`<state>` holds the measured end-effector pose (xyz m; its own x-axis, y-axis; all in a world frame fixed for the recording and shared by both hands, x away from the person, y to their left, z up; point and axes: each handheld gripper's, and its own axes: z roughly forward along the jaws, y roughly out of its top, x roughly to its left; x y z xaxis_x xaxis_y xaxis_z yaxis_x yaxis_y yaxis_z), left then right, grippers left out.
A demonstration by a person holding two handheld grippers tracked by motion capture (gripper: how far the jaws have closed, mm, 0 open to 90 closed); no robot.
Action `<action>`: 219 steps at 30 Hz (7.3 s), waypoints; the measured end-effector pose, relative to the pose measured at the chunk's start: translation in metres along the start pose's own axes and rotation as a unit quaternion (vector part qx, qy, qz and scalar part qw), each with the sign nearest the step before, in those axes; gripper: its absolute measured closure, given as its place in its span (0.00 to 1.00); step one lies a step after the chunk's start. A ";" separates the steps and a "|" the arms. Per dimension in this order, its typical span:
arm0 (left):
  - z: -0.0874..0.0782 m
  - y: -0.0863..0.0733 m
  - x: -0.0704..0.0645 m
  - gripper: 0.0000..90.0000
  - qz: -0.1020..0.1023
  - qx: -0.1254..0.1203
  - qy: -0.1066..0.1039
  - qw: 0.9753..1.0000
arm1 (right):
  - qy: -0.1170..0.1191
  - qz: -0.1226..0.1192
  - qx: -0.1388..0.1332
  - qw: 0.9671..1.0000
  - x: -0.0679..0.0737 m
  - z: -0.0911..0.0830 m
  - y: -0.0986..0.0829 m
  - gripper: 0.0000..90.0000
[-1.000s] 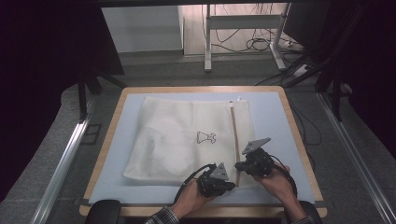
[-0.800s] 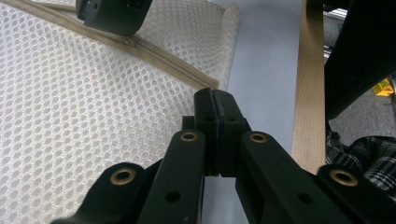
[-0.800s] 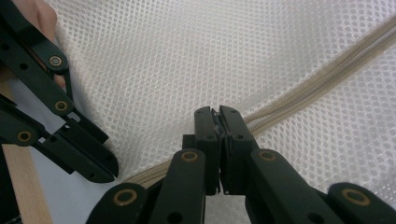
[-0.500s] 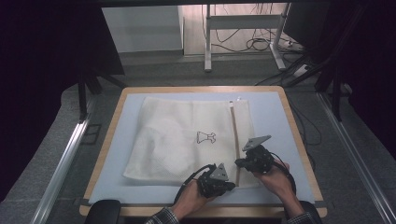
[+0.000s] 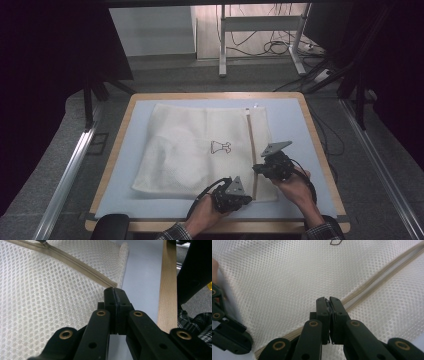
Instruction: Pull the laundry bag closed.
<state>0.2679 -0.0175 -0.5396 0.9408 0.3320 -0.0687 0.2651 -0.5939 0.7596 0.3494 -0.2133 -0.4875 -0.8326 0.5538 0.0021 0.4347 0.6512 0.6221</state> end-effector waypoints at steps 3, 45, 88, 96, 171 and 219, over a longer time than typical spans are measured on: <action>0.001 0.000 -0.001 1.00 -0.005 -0.005 0.001 1.000 | -0.003 -0.004 0.002 1.000 -0.001 0.001 0.001 0.96; -0.001 0.000 -0.002 1.00 0.013 0.006 0.009 1.000 | -0.020 0.004 0.001 1.000 -0.026 0.015 0.021 0.96; 0.000 0.000 -0.004 1.00 0.010 -0.002 0.012 1.000 | -0.047 0.016 -0.006 0.999 -0.059 0.033 0.045 0.96; 0.000 0.000 -0.005 1.00 0.009 -0.002 0.013 1.000 | -0.051 0.020 -0.006 0.999 -0.065 0.038 0.051 0.96; 0.000 0.000 -0.005 1.00 0.010 -0.004 0.015 1.000 | -0.087 0.054 -0.005 0.995 -0.134 0.080 0.094 0.96; 0.000 0.000 -0.005 1.00 0.010 -0.004 0.015 1.000 | -0.106 0.078 -0.006 0.991 -0.169 0.102 0.115 0.96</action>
<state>0.2628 -0.0192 -0.5398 0.9390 0.3424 -0.0335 0.2444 -0.5954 0.7654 0.5757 -0.1789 -0.4960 -0.6643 0.7446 -0.0653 0.5472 0.5441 0.6360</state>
